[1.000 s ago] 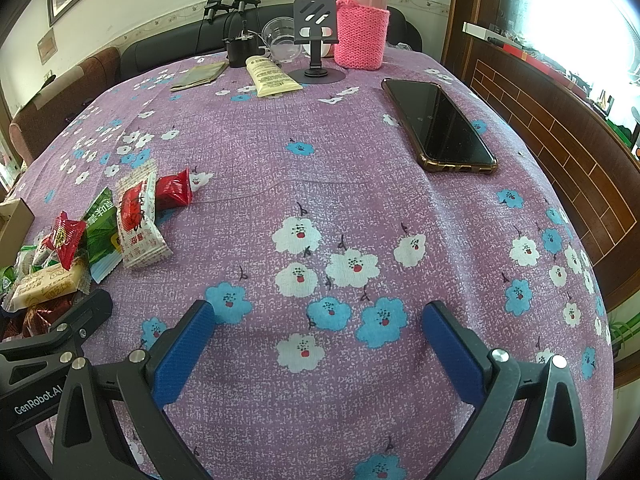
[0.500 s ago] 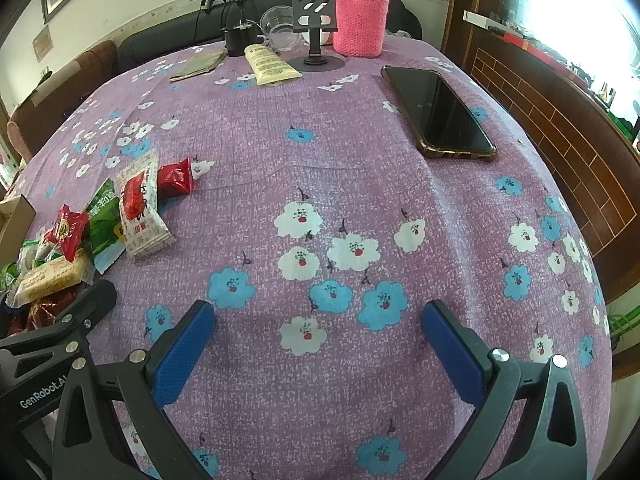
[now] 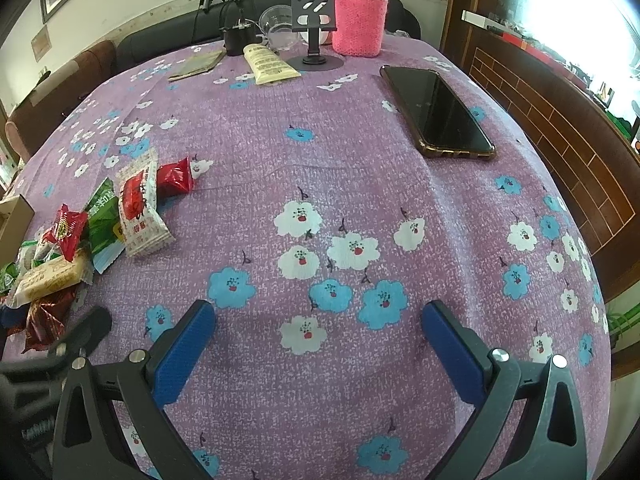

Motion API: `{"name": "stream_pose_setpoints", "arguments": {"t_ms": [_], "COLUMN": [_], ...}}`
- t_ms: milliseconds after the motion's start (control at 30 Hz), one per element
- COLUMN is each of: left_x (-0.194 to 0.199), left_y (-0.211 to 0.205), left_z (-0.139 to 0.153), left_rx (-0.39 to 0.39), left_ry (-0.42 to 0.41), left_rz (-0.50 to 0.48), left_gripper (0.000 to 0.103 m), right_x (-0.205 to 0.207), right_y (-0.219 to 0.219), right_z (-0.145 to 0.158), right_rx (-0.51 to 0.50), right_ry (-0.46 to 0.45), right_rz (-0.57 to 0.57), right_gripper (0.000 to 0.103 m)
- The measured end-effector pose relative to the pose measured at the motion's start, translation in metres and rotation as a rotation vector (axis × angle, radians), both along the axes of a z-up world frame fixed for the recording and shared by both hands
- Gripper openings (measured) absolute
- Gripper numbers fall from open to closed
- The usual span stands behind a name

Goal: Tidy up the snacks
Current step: 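Grasp the red-gold candy packet with the right gripper while the left gripper approaches another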

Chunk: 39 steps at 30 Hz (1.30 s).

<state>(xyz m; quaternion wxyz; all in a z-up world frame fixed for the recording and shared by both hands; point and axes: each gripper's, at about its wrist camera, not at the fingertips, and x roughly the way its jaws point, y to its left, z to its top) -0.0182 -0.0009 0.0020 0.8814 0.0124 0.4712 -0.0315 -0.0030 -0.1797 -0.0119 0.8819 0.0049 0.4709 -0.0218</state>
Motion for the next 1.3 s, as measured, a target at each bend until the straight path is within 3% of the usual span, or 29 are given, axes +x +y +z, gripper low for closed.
{"name": "stream_pose_setpoints", "arguments": {"t_ms": [100,133,233,300,433,533,600,700,800,1067,1167,1200,1267,1300], "left_x": [-0.012,-0.020,-0.044,-0.062,-0.096,-0.112,-0.116,-0.115,-0.112,-0.093,-0.079,-0.075,-0.067,-0.063], "left_y": [0.005,0.011,0.034,0.051,0.103,0.143,0.165,0.182,0.192,0.170,0.154,0.150,0.146,0.145], "left_z": [0.003,0.006,0.030,0.053,0.103,0.124,0.125,0.117,0.101,0.070,0.056,0.053,0.046,0.042], "left_rx": [-0.023,-0.057,-0.153,-0.145,-0.139,-0.116,-0.084,-0.065,-0.100,-0.096,-0.056,-0.048,-0.050,-0.058], "left_ry": [-0.001,-0.008,-0.070,-0.165,-0.343,-0.425,-0.444,-0.436,-0.396,-0.297,-0.242,-0.223,-0.187,-0.169], "left_rz": [-0.042,-0.047,-0.052,-0.042,0.030,0.117,0.179,0.225,0.239,0.118,0.058,0.047,0.032,0.025], "left_gripper": [0.099,0.094,0.093,0.093,0.093,0.094,0.094,0.095,0.095,0.094,0.094,0.094,0.094,0.094], "right_x": [-0.004,-0.005,-0.006,-0.011,-0.036,-0.052,-0.056,-0.056,-0.052,-0.036,-0.030,-0.026,-0.020,-0.019], "right_y": [0.002,0.002,0.002,0.004,0.014,0.035,0.053,0.083,0.114,0.161,0.166,0.166,0.164,0.161], "right_z": [0.000,0.000,0.000,0.003,0.031,0.058,0.066,0.062,0.047,0.026,0.022,0.019,0.015,0.014], "right_rx": [-0.006,-0.007,-0.008,-0.024,-0.012,-0.015,0.004,0.036,0.046,0.075,0.079,0.084,0.135,0.160], "right_ry": [-0.004,-0.006,-0.006,-0.008,-0.124,-0.228,-0.244,-0.216,-0.181,-0.125,-0.106,-0.094,-0.047,-0.040], "right_rz": [-0.006,-0.004,0.005,0.000,0.033,0.106,0.176,0.278,0.358,0.429,0.425,0.420,0.429,0.424], "right_gripper": [0.103,0.103,0.103,0.100,0.099,0.099,0.100,0.100,0.097,0.087,0.074,0.056,0.034,0.034]}}
